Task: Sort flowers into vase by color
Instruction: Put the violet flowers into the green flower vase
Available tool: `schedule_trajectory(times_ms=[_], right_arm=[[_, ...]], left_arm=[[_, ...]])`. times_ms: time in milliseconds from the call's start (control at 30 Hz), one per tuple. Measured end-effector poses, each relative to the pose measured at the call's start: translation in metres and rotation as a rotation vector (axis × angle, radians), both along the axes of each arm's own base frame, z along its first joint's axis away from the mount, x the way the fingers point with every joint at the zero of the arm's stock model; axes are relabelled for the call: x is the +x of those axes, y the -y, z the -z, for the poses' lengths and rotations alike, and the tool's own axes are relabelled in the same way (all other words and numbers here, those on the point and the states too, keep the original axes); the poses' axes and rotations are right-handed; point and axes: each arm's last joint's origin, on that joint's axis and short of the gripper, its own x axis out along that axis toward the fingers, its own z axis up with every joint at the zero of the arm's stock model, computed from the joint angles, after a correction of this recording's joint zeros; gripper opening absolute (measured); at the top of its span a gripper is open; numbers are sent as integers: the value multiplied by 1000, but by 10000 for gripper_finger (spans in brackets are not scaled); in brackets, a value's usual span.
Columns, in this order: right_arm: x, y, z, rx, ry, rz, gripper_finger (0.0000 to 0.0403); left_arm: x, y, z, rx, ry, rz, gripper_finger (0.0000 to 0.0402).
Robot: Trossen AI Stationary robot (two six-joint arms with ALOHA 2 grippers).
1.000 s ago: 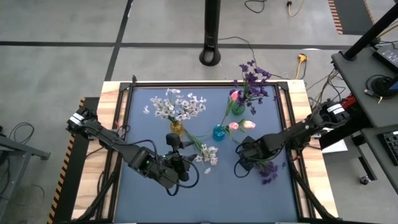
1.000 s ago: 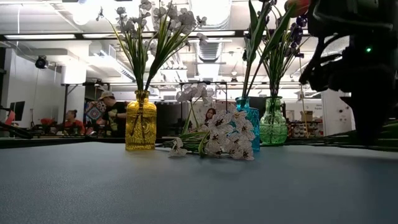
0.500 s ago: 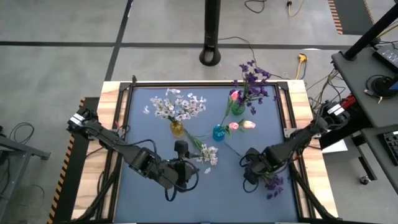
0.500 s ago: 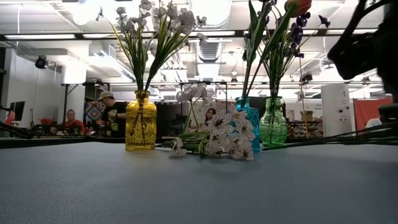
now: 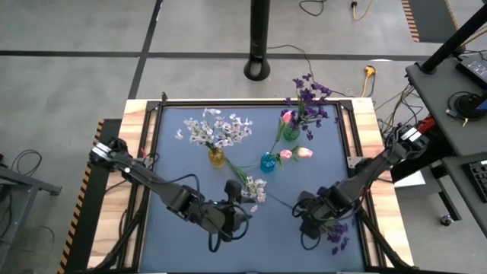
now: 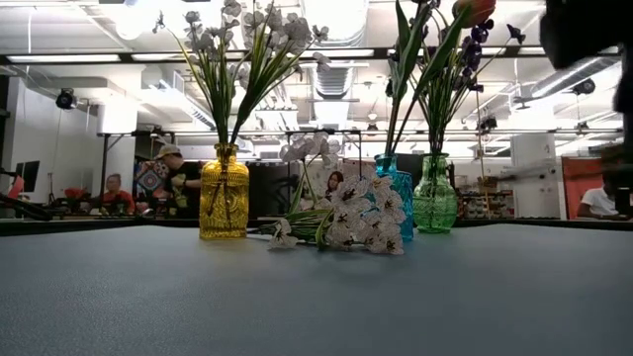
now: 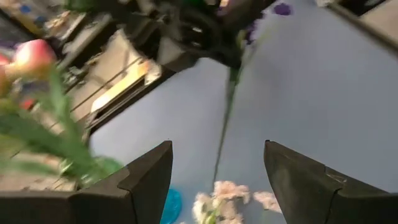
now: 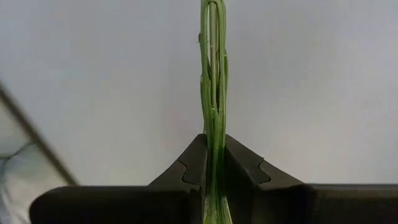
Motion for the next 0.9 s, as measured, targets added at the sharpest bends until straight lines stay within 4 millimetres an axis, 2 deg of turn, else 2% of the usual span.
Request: schedule_trajectory(times_ms=[200, 500, 767, 900], right_arm=[[12, -7, -26, 5, 115, -56, 31], [25, -13, -59, -19, 266, -102, 31], [27, -14, -64, -37, 297, -122, 31], [27, -14, -64, -37, 297, -123, 31]], left_arm=[[10, 6, 6, 19, 27, 84, 235], [27, 2, 18, 15, 37, 154, 235], [39, -14, 25, 19, 26, 107, 230], [43, -24, 31, 10, -3, 69, 210]])
